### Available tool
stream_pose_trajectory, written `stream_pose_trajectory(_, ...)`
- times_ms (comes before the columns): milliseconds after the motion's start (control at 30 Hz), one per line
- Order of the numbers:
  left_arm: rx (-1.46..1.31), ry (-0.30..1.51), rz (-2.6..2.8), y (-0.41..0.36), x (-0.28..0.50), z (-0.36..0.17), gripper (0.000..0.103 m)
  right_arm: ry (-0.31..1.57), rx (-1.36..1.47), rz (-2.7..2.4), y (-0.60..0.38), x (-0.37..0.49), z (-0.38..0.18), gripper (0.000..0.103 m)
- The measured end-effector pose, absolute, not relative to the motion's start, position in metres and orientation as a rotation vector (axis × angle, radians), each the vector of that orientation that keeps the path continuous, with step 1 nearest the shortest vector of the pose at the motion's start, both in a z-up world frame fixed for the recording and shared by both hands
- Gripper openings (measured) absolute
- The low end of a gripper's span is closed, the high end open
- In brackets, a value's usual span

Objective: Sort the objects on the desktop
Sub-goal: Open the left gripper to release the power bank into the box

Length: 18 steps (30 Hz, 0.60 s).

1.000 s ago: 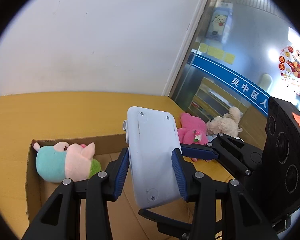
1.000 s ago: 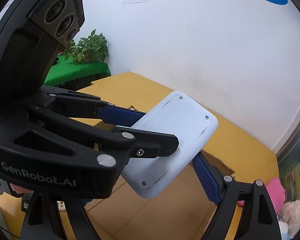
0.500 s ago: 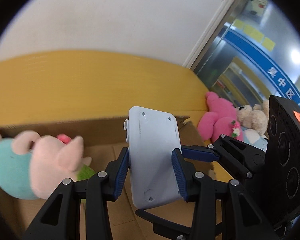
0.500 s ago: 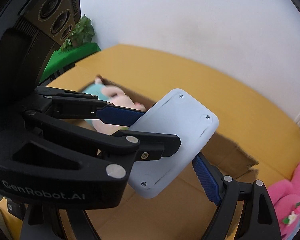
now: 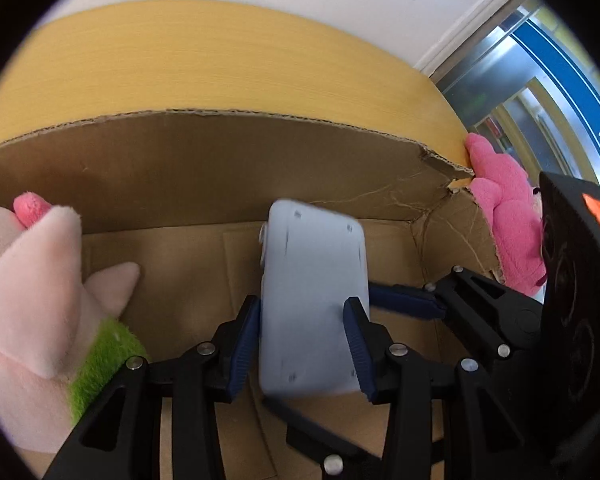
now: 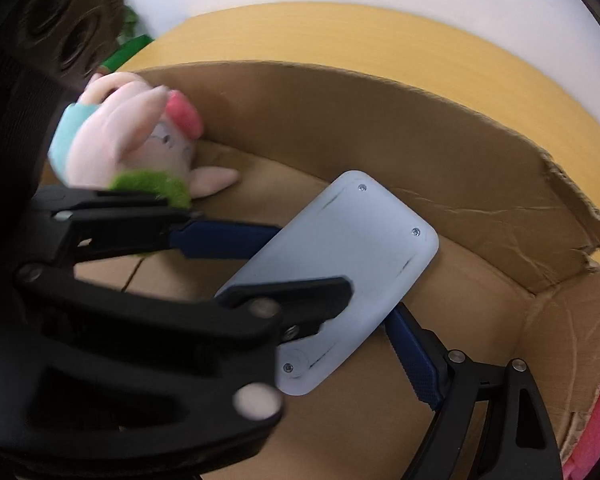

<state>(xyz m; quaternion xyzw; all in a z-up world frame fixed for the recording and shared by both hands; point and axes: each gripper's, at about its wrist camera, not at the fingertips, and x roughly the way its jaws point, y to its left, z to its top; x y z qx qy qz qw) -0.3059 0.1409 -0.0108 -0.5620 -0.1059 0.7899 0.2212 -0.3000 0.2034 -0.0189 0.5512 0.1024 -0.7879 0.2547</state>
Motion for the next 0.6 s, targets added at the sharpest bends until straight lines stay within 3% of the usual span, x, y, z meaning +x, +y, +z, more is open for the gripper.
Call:
stream_pose_trajectory(300, -1.456, -0.262, 2.274, 0.124, -0.273, 0.034, 0.042, 0.223, 1.436, -2.307, 0.221, -0.25, 0.023, 0.093)
stream_pose_trajectory(433, -1.271, -0.1, 2.428, 0.102, -0.216, 0.084, 0.043, 0.177, 1.311, -2.414, 0.242, -0.193, 0.058, 0.099)
stream_pose_trajectory(600, -1.007, -0.053, 2.587, 0.068, -0.123, 0.142, 0.078, 0.223, 1.021, -2.605, 0.239, -0.125, 0.134, 0.103)
